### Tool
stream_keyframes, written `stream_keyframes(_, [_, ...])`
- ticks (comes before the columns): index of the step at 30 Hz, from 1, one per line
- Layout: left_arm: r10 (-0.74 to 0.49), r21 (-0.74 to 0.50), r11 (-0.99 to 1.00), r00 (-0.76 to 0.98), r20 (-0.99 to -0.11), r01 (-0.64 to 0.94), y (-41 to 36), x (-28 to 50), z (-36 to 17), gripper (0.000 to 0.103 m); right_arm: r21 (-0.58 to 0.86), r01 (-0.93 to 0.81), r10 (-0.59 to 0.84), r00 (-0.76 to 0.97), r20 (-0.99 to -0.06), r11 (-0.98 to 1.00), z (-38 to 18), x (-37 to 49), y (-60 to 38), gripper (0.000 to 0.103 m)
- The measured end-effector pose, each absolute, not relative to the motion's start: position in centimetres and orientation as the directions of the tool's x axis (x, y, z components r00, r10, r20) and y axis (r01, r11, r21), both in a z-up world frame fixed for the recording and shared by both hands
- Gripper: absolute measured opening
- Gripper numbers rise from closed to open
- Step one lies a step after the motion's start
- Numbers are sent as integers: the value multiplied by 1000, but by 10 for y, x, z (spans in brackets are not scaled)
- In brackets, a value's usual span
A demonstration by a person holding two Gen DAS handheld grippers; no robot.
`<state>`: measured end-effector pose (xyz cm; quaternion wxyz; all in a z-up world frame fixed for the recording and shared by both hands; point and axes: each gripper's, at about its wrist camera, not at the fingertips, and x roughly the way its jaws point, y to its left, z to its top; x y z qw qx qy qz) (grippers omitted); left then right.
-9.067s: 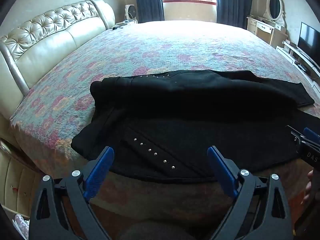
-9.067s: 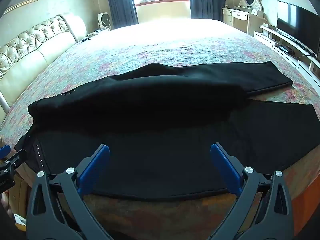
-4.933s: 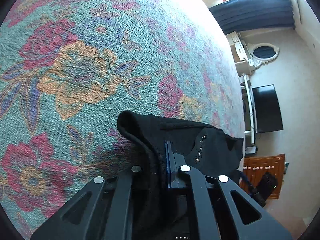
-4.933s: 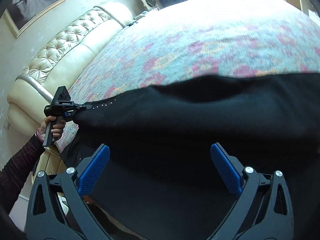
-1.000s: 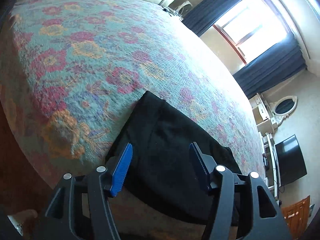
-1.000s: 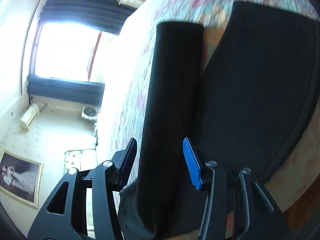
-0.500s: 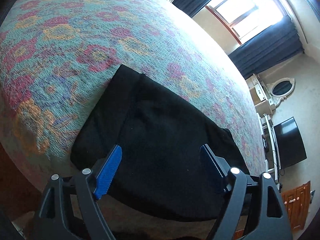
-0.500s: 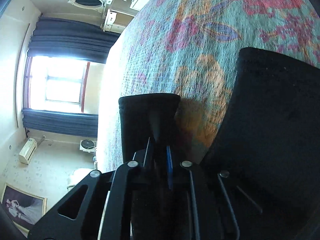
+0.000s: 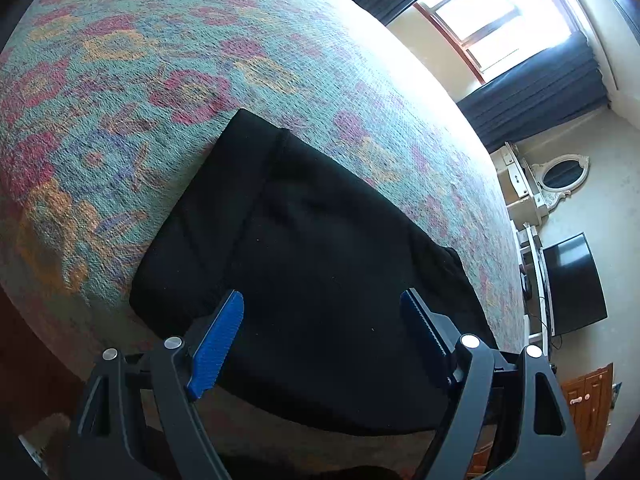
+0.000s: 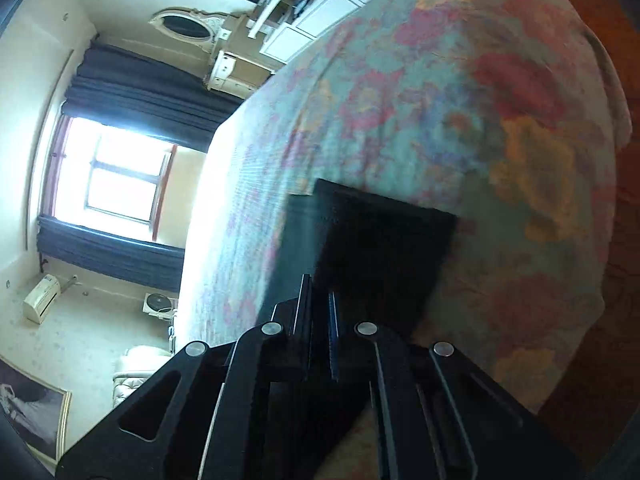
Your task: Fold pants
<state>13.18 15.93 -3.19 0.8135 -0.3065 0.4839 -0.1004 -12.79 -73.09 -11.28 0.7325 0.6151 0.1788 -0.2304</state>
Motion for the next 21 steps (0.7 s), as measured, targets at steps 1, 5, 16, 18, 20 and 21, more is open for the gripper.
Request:
stream_keyframes(1, [-460,-595,793,510,-727,-133,159,132,-32,79,821,561,-114,827,-551,103,-124,-133,-730,6])
stream_keyframes(5, [-454,-590,796,511,-730,-136,162,132,-32,79,851,524,-121,847,-517,28,-133,-140,-724,6])
stream_keyframes(16, [-463,-599,788,504,-730,-144,165,135,-35,79,808,575,-161,816,-555,132,-105,-133,-747,10])
stream_keyframes(18, [-465,-600,788,500,-730,-142,165,137,-35,79,774,586,-174,810,-560,240,-78,-117,-755,17])
stream_keyframes(20, [-464,-597,790,499,-732,-140,164,138,-35,79,692,620,-209,781,-589,369,-50,-97,-763,44])
stream_keyframes(21, [-464,-595,792,497,-733,-138,163,138,-36,79,655,623,-215,774,-596,427,-39,-85,-768,44])
